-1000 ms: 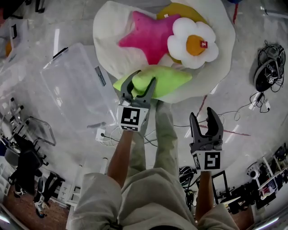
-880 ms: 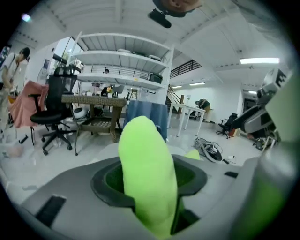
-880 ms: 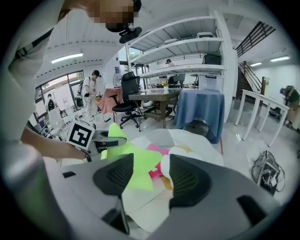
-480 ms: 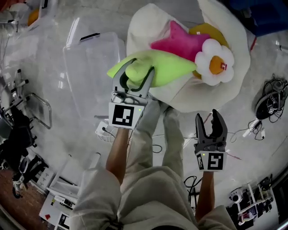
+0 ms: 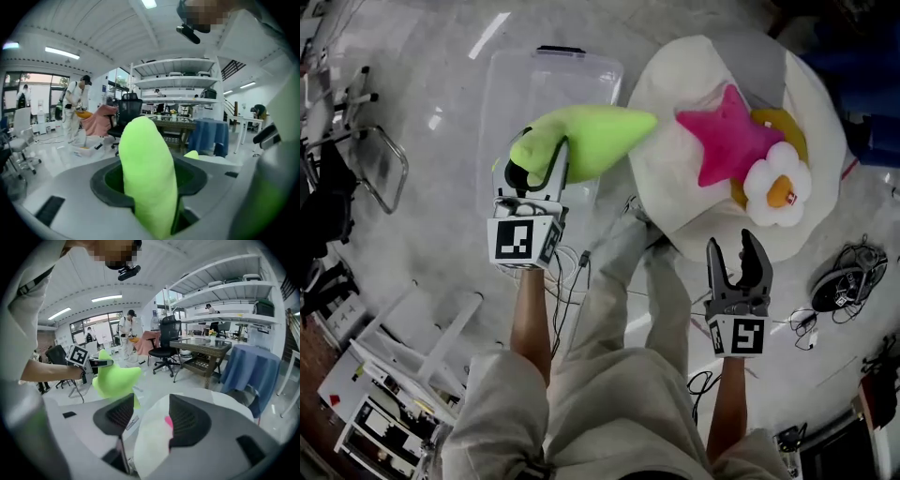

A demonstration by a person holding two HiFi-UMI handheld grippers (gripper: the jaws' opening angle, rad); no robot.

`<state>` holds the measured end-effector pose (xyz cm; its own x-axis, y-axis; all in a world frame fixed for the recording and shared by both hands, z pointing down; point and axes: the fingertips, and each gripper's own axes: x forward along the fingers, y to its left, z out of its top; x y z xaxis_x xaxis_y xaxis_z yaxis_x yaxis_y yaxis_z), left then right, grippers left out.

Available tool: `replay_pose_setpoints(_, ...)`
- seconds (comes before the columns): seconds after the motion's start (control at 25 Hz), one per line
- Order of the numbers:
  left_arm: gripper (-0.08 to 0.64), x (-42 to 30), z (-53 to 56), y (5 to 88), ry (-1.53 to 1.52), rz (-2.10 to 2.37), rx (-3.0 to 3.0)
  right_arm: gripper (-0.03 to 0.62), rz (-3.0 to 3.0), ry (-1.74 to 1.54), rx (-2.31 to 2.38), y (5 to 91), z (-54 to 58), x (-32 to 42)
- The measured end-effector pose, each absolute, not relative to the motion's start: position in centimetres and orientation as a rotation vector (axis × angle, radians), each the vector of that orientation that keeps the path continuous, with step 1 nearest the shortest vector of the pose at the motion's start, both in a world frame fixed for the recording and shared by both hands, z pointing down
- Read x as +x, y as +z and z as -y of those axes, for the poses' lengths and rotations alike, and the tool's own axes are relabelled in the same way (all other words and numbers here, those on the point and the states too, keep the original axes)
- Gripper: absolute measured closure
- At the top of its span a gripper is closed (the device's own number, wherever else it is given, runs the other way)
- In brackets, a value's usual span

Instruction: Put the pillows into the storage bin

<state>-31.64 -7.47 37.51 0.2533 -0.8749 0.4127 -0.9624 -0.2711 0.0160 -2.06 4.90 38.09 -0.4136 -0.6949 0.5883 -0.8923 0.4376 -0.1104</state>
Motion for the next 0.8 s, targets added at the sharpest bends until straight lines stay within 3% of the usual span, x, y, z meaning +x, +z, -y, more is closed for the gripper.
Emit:
replay_pose_setpoints(0.36,0.330,-46.6,2.2,45.7,0.530,1.916,1.858,0.360,2.314,0.537,1.127,39.0,-3.3,-9.2)
replay_pose_setpoints(0.8,0.307,-48.1,-4.4,65.3,0.642,1.698,1.466,0.360,2.279,0.556,1.100,40.8,-3.7,-9.3)
